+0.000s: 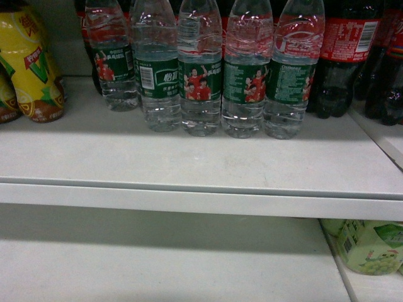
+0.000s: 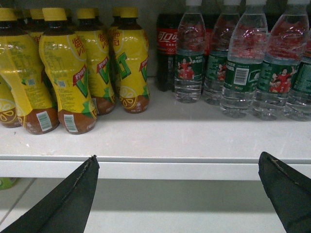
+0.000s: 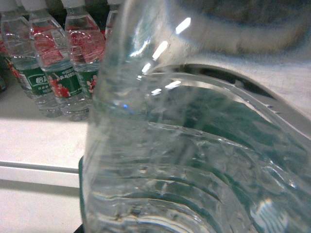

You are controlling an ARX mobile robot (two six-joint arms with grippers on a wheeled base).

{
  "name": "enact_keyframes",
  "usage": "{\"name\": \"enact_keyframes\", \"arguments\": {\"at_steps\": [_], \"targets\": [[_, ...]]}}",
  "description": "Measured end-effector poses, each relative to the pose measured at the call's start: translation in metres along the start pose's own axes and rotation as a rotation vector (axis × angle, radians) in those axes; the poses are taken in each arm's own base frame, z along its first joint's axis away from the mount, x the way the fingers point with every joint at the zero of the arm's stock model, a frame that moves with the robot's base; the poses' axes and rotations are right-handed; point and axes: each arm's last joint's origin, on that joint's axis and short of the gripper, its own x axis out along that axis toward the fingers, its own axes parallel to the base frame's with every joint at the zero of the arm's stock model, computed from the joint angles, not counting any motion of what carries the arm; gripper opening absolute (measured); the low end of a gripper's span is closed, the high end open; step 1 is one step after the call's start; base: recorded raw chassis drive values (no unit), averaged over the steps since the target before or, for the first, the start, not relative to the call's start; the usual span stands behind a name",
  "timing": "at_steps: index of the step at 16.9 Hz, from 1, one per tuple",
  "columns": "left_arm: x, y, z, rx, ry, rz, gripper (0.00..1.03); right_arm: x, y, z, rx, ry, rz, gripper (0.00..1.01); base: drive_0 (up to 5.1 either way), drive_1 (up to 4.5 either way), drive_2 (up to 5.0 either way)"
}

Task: Move water from second to third shelf

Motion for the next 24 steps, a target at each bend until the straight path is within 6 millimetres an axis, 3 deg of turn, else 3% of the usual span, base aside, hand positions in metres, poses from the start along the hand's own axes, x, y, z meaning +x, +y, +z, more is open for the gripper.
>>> {"name": "enact_keyframes", "arguments": {"at_steps": [24], "targets": [[0.0000, 0.0001, 0.0000, 0.000, 0.000, 0.002, 0.98, 0.0000, 0.0004, 0.0002, -0.002, -0.004, -0.011, 0.43, 0.0, 0.00, 0.0]]}}
